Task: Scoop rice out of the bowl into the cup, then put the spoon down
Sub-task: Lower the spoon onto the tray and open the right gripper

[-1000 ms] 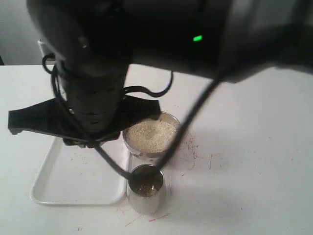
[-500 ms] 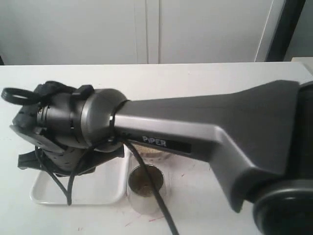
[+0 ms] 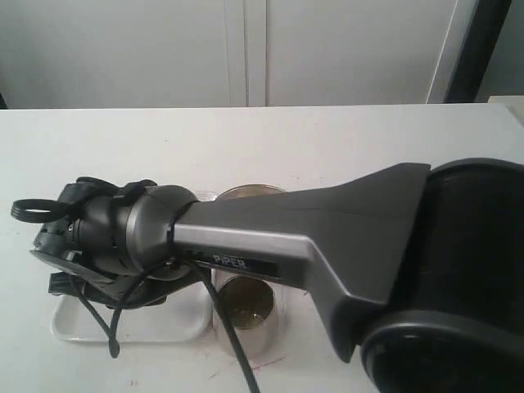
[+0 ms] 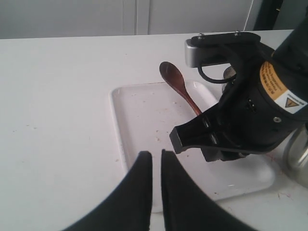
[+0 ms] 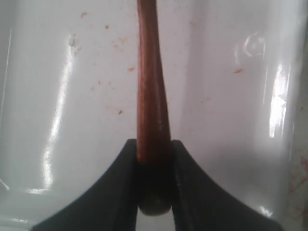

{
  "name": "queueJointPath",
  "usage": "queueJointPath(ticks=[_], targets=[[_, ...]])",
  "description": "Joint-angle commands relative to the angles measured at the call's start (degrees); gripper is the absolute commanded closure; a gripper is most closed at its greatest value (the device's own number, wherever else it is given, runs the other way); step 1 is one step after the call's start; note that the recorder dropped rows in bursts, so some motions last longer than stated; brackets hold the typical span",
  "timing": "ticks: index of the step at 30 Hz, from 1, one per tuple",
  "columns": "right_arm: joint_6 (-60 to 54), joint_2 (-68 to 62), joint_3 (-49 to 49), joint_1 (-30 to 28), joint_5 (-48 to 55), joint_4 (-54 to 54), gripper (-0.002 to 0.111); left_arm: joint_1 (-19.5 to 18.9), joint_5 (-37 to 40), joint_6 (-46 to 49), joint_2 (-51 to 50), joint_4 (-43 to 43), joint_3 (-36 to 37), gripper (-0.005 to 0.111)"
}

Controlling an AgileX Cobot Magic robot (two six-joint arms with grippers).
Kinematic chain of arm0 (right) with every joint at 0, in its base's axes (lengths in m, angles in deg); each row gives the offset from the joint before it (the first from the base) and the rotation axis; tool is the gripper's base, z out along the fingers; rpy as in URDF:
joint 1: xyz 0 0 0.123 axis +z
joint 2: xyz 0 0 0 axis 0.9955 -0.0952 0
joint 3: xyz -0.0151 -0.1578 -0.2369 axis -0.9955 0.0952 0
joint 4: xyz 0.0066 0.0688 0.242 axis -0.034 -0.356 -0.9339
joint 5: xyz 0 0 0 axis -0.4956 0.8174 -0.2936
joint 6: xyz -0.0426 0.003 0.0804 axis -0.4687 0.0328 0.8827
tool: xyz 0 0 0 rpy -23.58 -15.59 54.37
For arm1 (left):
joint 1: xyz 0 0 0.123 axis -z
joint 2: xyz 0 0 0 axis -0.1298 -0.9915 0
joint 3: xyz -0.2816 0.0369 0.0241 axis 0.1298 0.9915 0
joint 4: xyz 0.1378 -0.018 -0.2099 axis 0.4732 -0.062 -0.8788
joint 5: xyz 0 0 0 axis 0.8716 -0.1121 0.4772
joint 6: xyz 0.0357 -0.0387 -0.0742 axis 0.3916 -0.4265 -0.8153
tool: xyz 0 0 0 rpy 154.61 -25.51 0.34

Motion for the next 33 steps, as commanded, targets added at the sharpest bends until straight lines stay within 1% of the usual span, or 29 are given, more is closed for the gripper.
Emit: queueJointPath(ticks=[1,6,14,17,30,33], targets=[[0.88,-0.23,-0.41,-0.63,-0.38,0.89,0.108,0.28,-0.21,0.01,-0.04,-0.44,-0.36,0.092],[0.61,-0.33,-0.41,-1.41,-0.20,-0.16,0.108,0.28,-0.21,0.01,-0.04,-0.44,-0.36,0.092],[-4.29,-0.86,-0.41,-1.54,-0.23,-2.96,0.108,0.28,-0.21,0.01,-0.04,-0.44,-0.36,0.092],[-4.39,-1.21,-0.41,-1.54,-0.23,-4.09,0.108,0.28,-0.21,0.01,-0.04,-0.44,-0.36,0.092],[-4.67,-1.25,-0.41,-1.54,-0.23,-4.09,0.108,0.28,-0.21,0.01,-0.04,-0.44,-0.36,0.092],[-7.04,-1.25,-0.41,-1.54,-0.34,-5.14,0.107,0.28,-0.21,0.01,-0.04,-0.44,-0.36,0.092]])
